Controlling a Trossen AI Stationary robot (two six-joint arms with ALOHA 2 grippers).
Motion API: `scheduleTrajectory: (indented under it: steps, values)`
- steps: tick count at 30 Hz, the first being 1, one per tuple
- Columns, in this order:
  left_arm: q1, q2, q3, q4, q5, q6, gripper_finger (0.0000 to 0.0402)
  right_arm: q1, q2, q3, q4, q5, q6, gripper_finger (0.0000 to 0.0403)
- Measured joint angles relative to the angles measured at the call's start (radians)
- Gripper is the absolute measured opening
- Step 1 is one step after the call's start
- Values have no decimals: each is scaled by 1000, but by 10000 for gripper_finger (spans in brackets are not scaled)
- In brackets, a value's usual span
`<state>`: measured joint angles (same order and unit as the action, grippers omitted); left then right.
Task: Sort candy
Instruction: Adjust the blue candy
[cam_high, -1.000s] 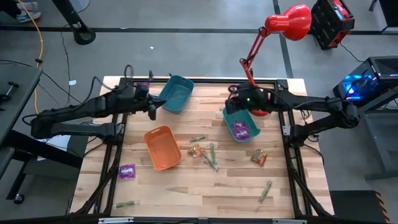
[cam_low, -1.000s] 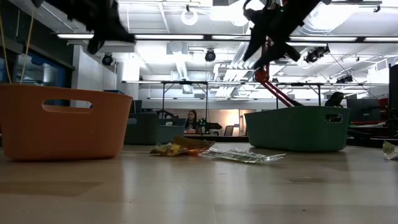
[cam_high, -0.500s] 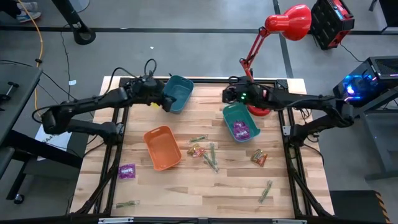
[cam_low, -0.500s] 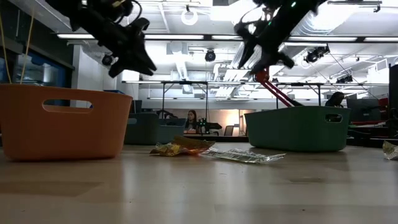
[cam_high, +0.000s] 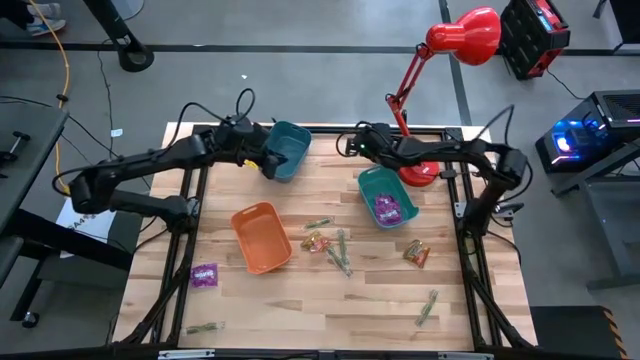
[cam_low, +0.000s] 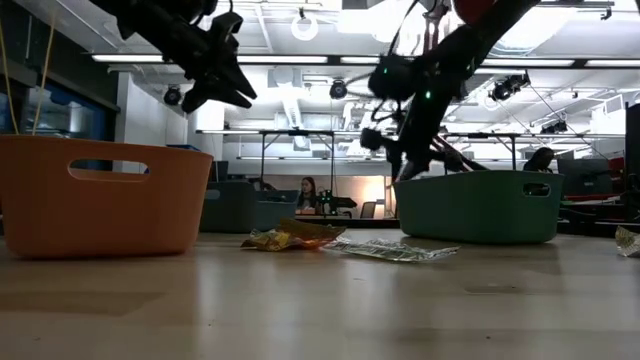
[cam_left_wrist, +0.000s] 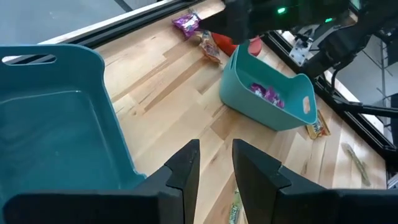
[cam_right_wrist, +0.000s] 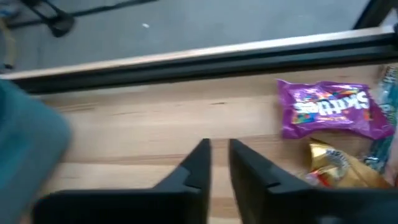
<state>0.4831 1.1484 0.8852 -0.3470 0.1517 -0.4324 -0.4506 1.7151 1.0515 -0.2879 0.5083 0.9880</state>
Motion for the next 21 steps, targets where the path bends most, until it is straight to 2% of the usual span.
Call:
scheduleTrajectory:
  steps: [2,11,21]
  values:
    - [0,-9,0,-4,0,-1,90,-4,17,0,-2,27,-9,8]
    - [0,-21,0,-8,-4,16,90,-51,26,1,-134,85,44,1]
    - [1,-21,0,-9,-6,16,90,-108,25,1,-158,32,27,0]
